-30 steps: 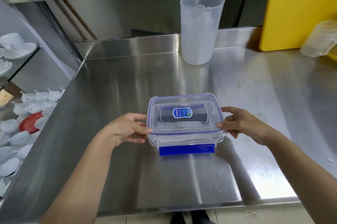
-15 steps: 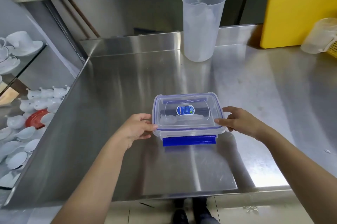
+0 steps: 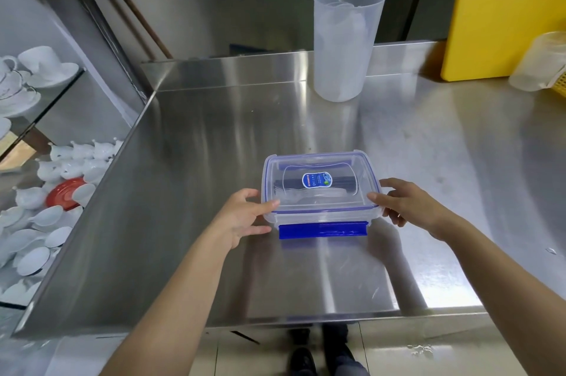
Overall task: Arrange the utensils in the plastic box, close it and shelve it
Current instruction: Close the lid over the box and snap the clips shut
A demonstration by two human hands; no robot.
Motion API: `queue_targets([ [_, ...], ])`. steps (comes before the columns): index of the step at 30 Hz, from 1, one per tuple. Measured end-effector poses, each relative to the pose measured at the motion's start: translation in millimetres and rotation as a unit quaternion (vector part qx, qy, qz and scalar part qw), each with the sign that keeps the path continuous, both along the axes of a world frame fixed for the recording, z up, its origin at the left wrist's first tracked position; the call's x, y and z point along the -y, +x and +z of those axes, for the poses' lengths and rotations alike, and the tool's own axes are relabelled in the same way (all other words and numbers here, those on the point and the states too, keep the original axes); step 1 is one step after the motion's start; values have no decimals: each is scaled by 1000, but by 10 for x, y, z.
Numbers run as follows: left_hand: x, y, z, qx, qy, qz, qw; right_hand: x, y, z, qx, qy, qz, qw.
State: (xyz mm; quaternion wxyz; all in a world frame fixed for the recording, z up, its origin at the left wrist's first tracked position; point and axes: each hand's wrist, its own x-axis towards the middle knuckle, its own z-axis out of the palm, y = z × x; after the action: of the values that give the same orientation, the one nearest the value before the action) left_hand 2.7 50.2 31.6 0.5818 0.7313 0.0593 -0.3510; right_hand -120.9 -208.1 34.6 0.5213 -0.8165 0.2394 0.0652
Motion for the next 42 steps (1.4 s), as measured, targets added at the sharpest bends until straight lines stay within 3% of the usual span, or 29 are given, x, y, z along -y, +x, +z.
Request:
queue_targets([
  [12, -16, -34, -77, 3, -45, 31, 999, -43, -51, -37, 18, 62, -39, 997],
  [17, -35, -9, -92, -3, -37, 17, 999, -18, -31, -81, 2, 38, -44, 998],
  [19, -40, 19, -92, 23, 0, -6, 1000, 16, -20, -108, -2, 12, -60, 998],
  [21, -20, 22, -84, 118, 73, -25, 990, 58, -3, -131, 10, -6, -108, 994],
  [23, 16, -32, -73, 303, 155, -40, 939, 113, 33, -159, 37, 5, -151, 988],
  [26, 103, -117, -65, 593, 224, -132, 762, 155, 120, -176, 54, 19, -164, 985],
  [28, 189, -165, -104, 696, 204, -197, 660, 172, 196, -186, 54, 24, -163, 985],
  [30, 269, -221, -198, 735, 188, -257, 599, 187, 279, -187, 54, 40, -160, 985],
  [35, 350, -293, -472, 711, 316, -383, 498, 256, 469, -198, 32, 89, -138, 986],
  [38, 343, -300, -503, 694, 365, -400, 474, 294, 560, -237, 26, 120, -136, 983],
  [42, 318, -362, -500, 724, 350, -388, 451, 313, 652, -263, 17, 141, -117, 983],
])
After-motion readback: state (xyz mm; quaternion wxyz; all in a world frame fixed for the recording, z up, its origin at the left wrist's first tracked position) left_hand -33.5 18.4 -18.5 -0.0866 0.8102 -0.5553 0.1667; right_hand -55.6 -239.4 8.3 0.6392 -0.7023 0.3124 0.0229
